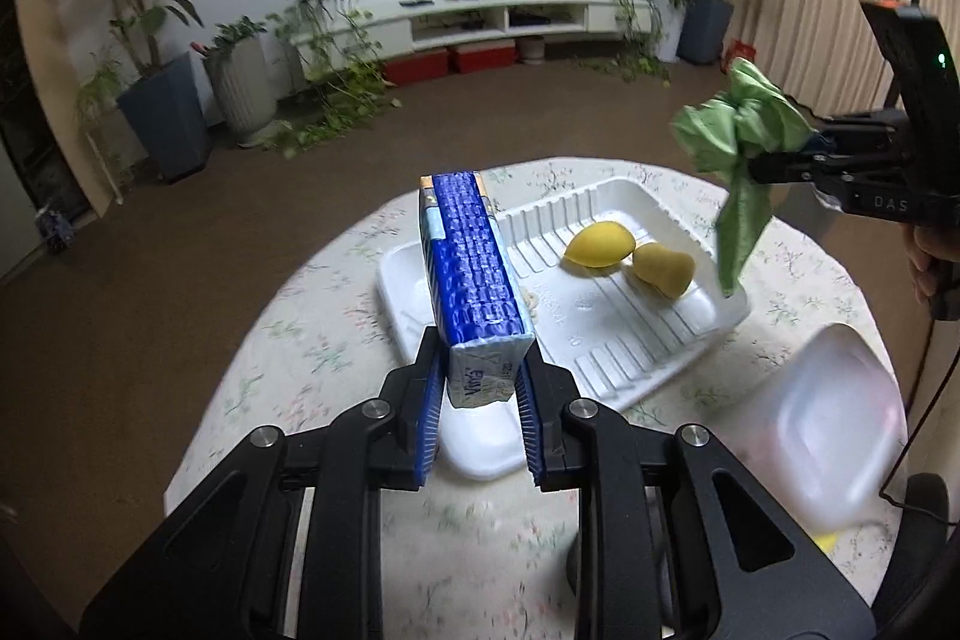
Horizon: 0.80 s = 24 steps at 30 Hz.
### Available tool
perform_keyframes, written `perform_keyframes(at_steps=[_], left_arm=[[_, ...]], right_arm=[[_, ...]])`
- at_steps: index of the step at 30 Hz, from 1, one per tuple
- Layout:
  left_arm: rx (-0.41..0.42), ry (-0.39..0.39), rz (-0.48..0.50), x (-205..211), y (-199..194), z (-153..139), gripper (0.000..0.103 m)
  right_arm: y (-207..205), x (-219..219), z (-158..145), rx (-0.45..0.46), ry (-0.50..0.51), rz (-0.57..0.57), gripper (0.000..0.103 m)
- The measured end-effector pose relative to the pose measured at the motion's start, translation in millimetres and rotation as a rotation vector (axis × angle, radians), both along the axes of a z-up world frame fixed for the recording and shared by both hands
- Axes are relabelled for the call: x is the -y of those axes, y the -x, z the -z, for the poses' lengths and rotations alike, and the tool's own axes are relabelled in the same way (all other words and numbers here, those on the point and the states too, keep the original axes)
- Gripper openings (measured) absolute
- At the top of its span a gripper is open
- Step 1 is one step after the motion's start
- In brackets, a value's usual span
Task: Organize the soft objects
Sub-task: 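Carry the tissue pack and green cloth into the white tray and open both tools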
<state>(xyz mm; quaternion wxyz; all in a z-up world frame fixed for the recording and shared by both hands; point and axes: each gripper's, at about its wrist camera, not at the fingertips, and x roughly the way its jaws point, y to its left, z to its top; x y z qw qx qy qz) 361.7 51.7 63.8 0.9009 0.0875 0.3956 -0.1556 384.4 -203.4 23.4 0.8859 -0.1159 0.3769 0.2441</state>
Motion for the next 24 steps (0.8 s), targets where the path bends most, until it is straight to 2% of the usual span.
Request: perform_keyframes(at_steps=[4,9,16,24], left_arm=[[-0.024,0.005,0.015,5,-30,13,0.021],[-0.036,-0.037,0.066,20,-42,31,0.021],[-0.048,-0.051,0.163,34,-34,51,0.021],[-0.079,-0.082,0.209,45,-27,62,0.021]], right_arm=[[-26,-24,18,-0.035,0.019,-0.054,0.021],[-38,-44,36,-0.067,0.021,-0.137,0.021],[-40,-61,62,-0.105,0.051,-0.266,0.021],[-53,-71,92,-0.168,0.124,-0.271,0.022]])
